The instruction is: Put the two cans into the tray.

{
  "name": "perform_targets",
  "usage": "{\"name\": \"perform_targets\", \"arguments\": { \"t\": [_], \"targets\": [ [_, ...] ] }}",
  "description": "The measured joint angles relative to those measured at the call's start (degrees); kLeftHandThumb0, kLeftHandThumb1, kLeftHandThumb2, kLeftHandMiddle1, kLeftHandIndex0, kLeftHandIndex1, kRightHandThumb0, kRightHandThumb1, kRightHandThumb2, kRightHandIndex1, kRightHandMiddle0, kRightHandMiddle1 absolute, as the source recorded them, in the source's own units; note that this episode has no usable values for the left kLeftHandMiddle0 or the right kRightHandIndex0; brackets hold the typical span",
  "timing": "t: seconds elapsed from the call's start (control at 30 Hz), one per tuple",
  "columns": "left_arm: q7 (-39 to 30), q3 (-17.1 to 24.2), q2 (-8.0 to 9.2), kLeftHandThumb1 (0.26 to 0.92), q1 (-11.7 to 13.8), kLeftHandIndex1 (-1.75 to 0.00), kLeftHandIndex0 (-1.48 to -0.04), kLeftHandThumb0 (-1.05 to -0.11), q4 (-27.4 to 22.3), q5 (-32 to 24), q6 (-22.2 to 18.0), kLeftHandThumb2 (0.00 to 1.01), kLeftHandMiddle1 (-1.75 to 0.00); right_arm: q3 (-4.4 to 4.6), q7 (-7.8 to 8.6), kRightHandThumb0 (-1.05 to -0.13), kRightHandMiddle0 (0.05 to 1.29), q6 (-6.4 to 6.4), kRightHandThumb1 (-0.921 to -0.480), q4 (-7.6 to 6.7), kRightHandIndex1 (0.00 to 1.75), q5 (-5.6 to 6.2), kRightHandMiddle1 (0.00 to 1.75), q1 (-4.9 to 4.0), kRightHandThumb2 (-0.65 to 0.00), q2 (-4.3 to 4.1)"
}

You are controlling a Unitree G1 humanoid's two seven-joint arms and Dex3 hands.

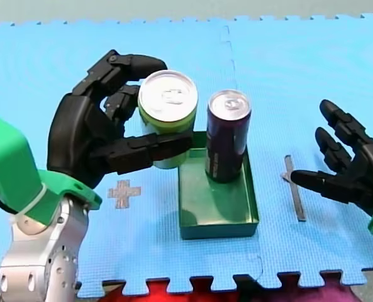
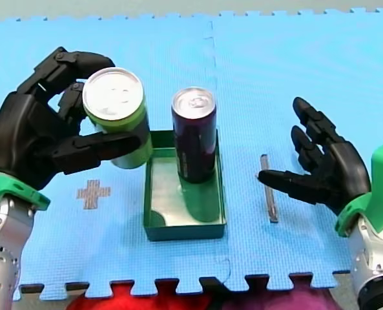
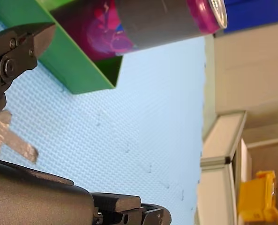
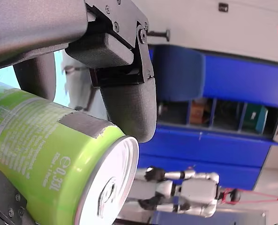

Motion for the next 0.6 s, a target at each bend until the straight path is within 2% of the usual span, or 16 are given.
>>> {"name": "perform_targets", "arguments": {
  "t": [0.03,0.13,0.6],
  "targets": [
    [0.1,-0.1,-0.03,0.921,0.0,-1.64,-0.68,-0.683,0.2,0.2,-0.1,0.05,-1.75,-0.06,0.1,-0.747,0.16,-0.05,-0.672,0.11,0.01,0.03,0.0,-0.04,-0.002,0.0],
    [0.3,-0.3,-0.1,0.921,-0.1,-1.73,-0.64,-0.69,0.6,1.0,-0.3,0.05,-1.75,-0.19,0.25,-0.754,0.16,-0.18,-0.673,0.24,0.01,0.12,0.0,-0.14,-0.002,0.0],
    [1.2,-2.5,-1.56,0.921,-1.1,-1.75,-0.62,-0.748,2.6,3.5,-1.7,0.05,-1.75,-0.29,0.4,-0.768,0.16,-0.21,-0.678,-0.1,0.01,0.24,0.0,-0.19,-0.001,0.07]
  ]
}}
